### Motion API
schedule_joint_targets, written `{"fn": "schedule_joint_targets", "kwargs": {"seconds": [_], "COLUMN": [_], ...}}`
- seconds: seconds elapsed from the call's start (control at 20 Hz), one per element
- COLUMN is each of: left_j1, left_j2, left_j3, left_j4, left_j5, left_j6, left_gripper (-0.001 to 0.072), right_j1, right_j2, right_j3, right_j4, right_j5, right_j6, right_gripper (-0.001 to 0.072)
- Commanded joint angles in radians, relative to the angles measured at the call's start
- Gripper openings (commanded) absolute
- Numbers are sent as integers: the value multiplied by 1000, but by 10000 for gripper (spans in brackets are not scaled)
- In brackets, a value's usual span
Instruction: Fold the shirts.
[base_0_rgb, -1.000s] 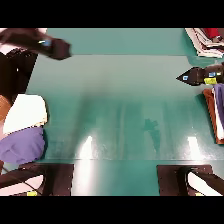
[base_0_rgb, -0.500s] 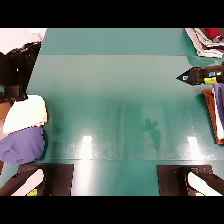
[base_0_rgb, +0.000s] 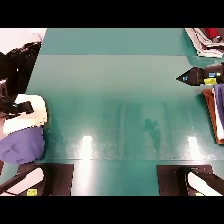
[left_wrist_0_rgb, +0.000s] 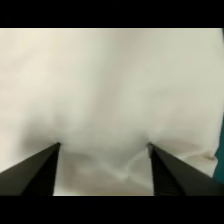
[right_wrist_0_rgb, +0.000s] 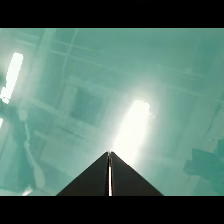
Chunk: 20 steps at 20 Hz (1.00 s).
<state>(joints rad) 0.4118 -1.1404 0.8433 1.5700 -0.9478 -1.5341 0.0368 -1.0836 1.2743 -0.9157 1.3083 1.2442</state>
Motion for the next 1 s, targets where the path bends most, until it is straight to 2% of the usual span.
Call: {"fn": "schedule_joint_targets", "kwargs": {"seconds": [0.0,0.05,0.15,0.35,0.5,0.65,0.8,0.95], "left_j1": [5,5,5,1,-57,-219,-429,-630], "left_j2": [-77,-76,-76,-36,105,218,241,229], "left_j3": [-13,-10,26,216,425,681,907,970], "left_j4": [0,0,-3,-92,-198,-201,-185,-174], "left_j5": [57,66,38,-85,-92,-123,-162,-160], "left_j6": [-12,-11,-11,2,23,23,22,-24], "left_gripper": [406,266,30,26,25,25,23,23], "right_j1": [1,1,1,0,-2,-2,-2,-2], "right_j2": [0,0,0,0,0,0,0,0], "right_j3": [-1,-1,0,16,129,271,385,466], "right_j4": [0,0,0,0,-1,-1,-1,-2], "right_j5": [0,0,-11,-34,-67,-152,-222,-241], "right_j6": [0,0,0,0,0,0,0,0], "right_gripper": [16,16,16,16,16,16,16,16]}}
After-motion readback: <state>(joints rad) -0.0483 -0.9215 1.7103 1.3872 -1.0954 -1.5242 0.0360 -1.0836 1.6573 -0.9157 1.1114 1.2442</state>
